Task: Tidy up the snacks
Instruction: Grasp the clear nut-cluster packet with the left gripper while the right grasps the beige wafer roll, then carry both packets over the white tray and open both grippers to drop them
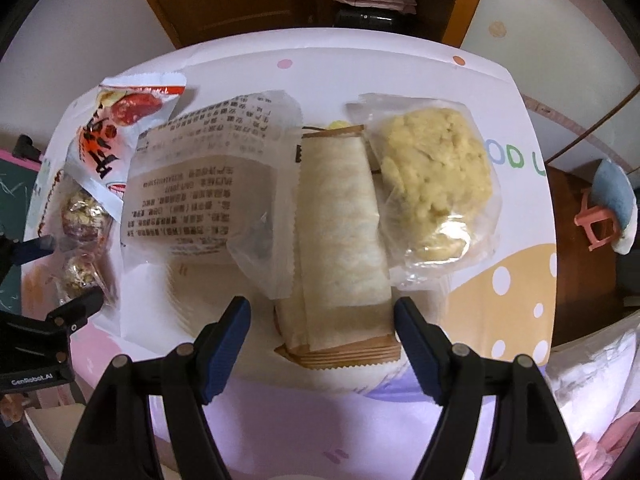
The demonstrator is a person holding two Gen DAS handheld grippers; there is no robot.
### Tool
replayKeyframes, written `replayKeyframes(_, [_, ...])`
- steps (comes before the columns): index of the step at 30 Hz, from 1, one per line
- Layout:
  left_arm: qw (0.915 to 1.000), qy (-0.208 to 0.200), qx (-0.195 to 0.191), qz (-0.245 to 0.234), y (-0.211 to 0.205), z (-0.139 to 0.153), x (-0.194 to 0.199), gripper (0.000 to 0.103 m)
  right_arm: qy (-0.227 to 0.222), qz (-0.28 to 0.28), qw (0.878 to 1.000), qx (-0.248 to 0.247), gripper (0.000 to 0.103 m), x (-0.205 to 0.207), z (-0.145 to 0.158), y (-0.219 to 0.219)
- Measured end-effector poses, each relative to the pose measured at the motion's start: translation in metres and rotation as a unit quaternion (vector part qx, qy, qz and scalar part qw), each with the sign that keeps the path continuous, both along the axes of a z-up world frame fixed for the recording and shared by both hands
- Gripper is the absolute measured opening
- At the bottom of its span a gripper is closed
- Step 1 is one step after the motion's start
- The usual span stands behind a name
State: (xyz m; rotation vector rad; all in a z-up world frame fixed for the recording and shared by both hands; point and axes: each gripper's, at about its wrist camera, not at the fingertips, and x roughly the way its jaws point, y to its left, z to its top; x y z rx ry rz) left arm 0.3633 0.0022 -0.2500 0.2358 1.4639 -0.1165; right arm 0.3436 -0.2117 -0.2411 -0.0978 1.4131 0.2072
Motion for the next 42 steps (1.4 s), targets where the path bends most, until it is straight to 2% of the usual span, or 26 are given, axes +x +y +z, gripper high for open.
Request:
replayKeyframes(2, [0.9999,0.003,-0.01,0.003,-0.008,0.0,0.002,0.074,-0.001,0.001,1.0,-0.01,0.075,0.002,-0.001,0.008])
replayKeyframes(4, [0.9991,0.014,-0.041,0.007,-0.009,0.0,0.002,0.05,-0.005,0.001,1.0,-0.02,0.063,0.0,0.0,0.011])
replayKeyframes(6, [0.9985,0.017,-0.049,0.017,-0.009,0.001,0.001,0.049,-0.007,0.002,1.0,-0.018,0.054,-0.002,0.0,0.017])
replayKeyframes(13, [0.9988,0.002,-0.046,0.013,-0.017,0.01,-0.018,0.041,0.009,0.01,1.0,-0.009,0.053,-0.017,0.002,0.02])
replayKeyframes(18, [0.9992,-0.004,-0.037,0.015,-0.016,0.017,-0.034,0.04,0.016,-0.013,0.999,0.03,0.053,-0.031,0.016,0.005])
replayKeyframes(23, [0.9974,-0.022,-0.062,0.029,-0.008,0.037,-0.051,0.04,0.006,-0.035,0.997,0.074,0.053,-0.054,0.042,-0.013])
replayKeyframes(29, [0.9921,-0.061,-0.105,0.032,-0.004,0.085,-0.078,0.04,-0.021,-0.034,0.992,0.119,0.053,-0.1,0.071,-0.039])
replayKeyframes(33, [0.9855,-0.113,-0.125,0.021,-0.011,0.132,-0.113,0.04,-0.059,-0.026,0.986,0.157,0.053,-0.13,0.107,-0.053])
replayKeyframes(38, [0.97,-0.191,-0.151,0.004,-0.012,0.208,-0.173,0.04,-0.133,0.0,0.973,0.191,0.053,-0.187,0.167,-0.049])
replayKeyframes(42, [0.9529,-0.256,-0.163,-0.006,-0.011,0.262,-0.227,0.04,-0.202,0.026,0.96,0.193,0.053,-0.236,0.214,-0.046])
